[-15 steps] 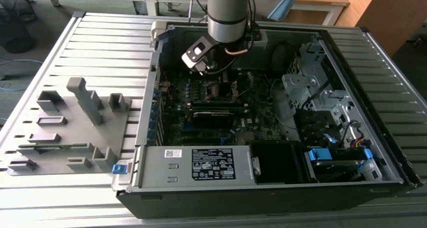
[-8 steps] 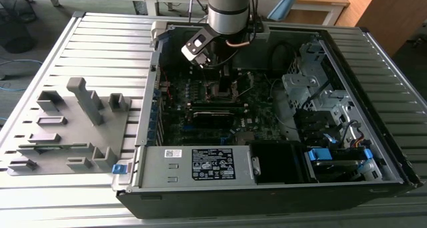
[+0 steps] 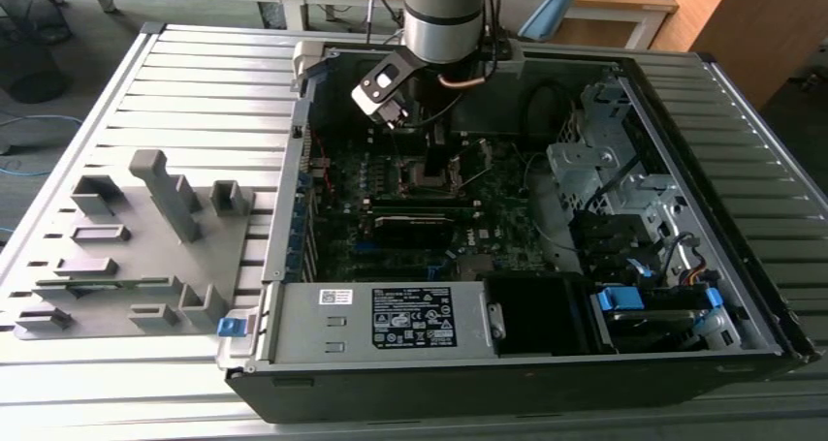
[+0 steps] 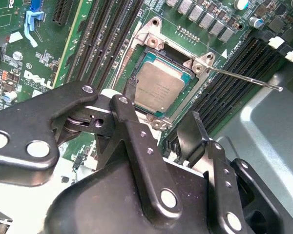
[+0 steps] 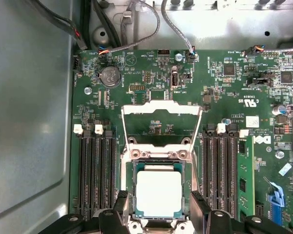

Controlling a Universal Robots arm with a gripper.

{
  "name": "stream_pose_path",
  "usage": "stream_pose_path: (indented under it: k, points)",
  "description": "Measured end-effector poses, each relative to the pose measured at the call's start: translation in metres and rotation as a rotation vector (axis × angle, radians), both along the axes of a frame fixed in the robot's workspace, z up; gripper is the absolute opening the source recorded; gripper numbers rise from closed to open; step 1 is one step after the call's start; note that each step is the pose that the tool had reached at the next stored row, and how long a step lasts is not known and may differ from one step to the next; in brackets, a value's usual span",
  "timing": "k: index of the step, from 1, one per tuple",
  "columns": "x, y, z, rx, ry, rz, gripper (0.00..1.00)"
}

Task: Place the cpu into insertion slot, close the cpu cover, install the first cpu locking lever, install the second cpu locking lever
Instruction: 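Place the cpu into insertion slot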

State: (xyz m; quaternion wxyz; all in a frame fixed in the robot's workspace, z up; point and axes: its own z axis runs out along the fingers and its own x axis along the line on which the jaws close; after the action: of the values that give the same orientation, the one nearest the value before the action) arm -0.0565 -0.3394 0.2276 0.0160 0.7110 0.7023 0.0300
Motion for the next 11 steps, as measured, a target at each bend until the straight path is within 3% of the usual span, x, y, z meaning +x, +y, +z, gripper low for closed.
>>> stream_pose_path:
  k: [11]
  points:
    - [0.0000, 0.0000, 0.0036, -0.0001, 0.0001, 0.000, 0.61]
